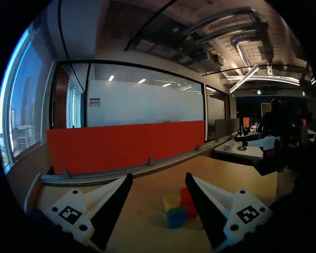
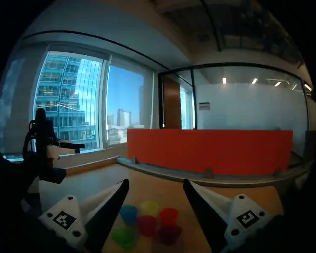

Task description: Pour water

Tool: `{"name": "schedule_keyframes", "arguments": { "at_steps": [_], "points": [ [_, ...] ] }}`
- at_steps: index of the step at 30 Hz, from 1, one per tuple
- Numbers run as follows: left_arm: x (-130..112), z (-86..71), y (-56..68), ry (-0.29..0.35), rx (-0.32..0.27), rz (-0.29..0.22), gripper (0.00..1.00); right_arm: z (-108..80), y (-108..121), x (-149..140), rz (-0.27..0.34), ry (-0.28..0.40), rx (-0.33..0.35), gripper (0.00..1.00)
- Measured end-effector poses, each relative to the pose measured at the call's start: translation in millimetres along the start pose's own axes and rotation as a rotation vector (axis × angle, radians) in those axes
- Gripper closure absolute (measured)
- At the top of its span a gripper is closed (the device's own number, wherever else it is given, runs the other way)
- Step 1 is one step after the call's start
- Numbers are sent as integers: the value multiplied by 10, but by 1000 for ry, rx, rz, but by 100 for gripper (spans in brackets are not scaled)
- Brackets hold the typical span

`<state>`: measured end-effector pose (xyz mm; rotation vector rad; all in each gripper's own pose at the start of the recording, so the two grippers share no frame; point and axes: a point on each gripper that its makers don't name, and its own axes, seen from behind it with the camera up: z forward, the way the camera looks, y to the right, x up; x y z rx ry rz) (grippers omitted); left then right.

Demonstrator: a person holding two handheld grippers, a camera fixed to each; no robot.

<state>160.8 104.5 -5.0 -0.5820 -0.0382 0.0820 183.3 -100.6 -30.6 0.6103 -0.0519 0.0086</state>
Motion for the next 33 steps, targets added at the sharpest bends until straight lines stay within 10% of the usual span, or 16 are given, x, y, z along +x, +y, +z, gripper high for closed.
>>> {"name": "schedule_keyframes", "arguments": {
  "at_steps": [33],
  "points": [
    [-799, 213, 236, -186, -196, 39, 7, -45, -441, -756, -104, -234, 228, 1]
  ]
}}
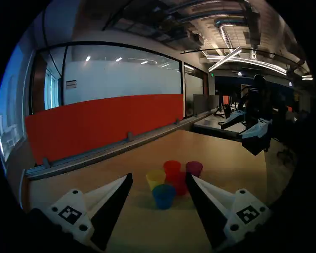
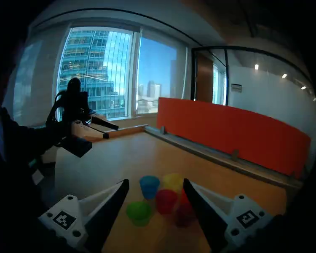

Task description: Pour water

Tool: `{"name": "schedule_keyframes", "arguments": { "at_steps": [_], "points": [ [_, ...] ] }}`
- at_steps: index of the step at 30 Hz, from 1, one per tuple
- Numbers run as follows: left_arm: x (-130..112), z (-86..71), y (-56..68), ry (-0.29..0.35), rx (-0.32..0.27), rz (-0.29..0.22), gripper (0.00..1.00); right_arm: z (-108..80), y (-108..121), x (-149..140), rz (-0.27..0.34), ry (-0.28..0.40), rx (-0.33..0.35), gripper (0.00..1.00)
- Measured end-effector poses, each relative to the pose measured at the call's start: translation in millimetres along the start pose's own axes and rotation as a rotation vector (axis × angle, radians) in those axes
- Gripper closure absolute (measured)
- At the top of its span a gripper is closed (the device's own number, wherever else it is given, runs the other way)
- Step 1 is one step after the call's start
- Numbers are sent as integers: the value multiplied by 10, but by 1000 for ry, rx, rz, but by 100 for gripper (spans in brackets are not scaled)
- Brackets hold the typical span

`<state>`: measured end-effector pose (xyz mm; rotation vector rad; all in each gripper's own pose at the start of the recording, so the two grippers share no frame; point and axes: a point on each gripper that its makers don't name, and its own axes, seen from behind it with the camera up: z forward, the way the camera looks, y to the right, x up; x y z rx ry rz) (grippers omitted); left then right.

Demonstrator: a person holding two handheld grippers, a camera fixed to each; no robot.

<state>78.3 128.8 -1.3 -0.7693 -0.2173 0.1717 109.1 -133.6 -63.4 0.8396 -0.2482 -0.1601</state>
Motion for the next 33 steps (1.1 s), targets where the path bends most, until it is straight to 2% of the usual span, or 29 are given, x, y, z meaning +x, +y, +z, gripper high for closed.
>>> {"name": "schedule_keyframes", "arguments": {
  "at_steps": [15, 22, 33],
  "points": [
    [-482, 175, 10, -96, -36, -10, 7, 155, -124, -462, -21, -99, 69, 0],
    [-737, 259, 51, -157, -53, 10, 7, 220, -167, -657, -31, -145, 92, 0],
    [-957, 377, 49, -203, -69, 21, 7, 321, -265, -895, -36, -188, 130, 0]
  ]
}}
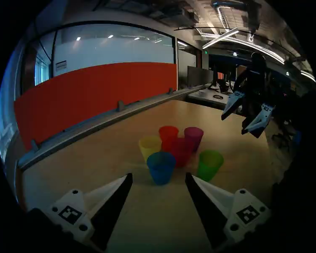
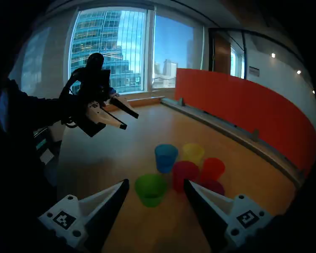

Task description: Pour water

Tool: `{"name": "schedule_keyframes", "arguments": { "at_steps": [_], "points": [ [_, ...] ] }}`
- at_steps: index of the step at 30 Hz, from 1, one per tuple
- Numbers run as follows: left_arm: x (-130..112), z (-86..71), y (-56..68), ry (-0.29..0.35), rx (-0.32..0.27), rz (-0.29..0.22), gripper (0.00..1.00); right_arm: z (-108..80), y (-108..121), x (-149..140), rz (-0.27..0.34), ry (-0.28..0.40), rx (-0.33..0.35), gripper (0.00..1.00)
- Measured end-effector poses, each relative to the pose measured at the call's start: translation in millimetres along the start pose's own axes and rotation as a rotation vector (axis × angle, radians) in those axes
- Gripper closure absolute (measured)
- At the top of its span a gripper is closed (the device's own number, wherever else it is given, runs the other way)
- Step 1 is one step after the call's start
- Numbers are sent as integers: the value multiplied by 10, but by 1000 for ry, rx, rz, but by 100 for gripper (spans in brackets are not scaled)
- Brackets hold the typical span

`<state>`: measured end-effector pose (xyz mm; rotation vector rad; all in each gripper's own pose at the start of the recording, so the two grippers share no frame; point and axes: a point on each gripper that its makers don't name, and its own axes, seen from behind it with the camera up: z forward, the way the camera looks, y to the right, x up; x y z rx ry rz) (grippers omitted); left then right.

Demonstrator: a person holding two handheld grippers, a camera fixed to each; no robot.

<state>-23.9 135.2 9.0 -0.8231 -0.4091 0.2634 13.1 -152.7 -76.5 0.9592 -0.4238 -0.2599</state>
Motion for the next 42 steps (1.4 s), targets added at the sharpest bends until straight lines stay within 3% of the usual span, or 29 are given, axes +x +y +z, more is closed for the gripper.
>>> {"name": "schedule_keyframes", "arguments": {
  "at_steps": [24, 42],
  "points": [
    [-348, 409, 3, -68, -47, -2, 7, 430, -91, -554, -35, -112, 44, 0],
    [-421, 705, 3, -88, -77, -6, 7, 759, -95, -739, 4, -142, 65, 0]
  ]
}}
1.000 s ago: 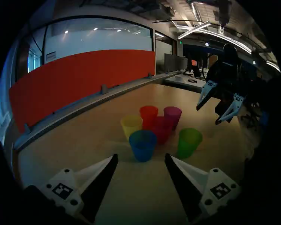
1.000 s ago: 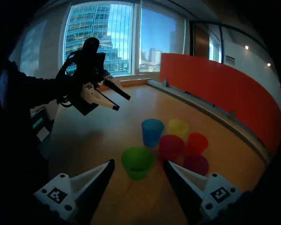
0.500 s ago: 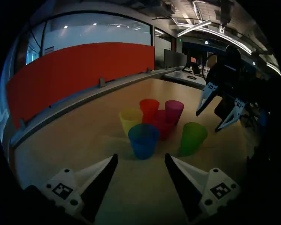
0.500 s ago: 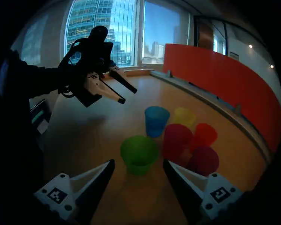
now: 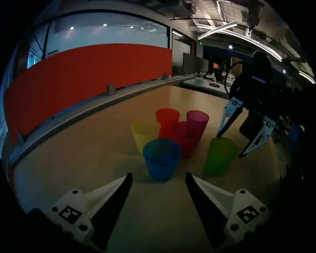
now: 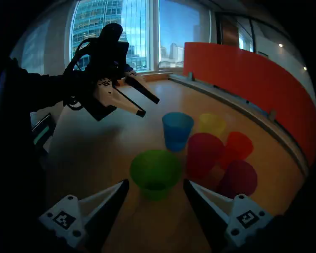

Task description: Pour water

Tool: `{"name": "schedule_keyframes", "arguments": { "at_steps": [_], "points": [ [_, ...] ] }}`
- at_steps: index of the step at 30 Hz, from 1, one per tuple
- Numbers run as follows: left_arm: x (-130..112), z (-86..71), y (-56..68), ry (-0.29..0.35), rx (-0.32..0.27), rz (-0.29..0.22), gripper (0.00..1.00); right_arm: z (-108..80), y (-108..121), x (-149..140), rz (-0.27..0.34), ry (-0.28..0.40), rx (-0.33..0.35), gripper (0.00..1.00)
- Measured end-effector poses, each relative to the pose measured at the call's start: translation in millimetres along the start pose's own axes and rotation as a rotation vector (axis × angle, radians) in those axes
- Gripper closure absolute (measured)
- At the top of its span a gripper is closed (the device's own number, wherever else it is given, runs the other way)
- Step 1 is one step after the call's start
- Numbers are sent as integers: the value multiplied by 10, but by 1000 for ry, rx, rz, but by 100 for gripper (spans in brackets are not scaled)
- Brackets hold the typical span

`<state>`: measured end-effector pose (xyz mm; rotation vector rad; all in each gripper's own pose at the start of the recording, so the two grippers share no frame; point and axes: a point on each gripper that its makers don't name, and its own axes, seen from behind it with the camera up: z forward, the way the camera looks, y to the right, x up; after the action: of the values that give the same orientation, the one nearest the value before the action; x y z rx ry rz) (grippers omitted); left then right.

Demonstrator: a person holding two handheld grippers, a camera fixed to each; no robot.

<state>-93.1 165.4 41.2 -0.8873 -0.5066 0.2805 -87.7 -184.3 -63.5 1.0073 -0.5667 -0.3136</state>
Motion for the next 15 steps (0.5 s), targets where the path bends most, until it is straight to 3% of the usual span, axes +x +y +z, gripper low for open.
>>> {"name": "schedule_keyframes", "arguments": {
  "at_steps": [15],
  "points": [
    [-83, 220, -19, -26, -20, 11, 7, 269, -4, 27, 11, 11, 26, 0]
  ]
}}
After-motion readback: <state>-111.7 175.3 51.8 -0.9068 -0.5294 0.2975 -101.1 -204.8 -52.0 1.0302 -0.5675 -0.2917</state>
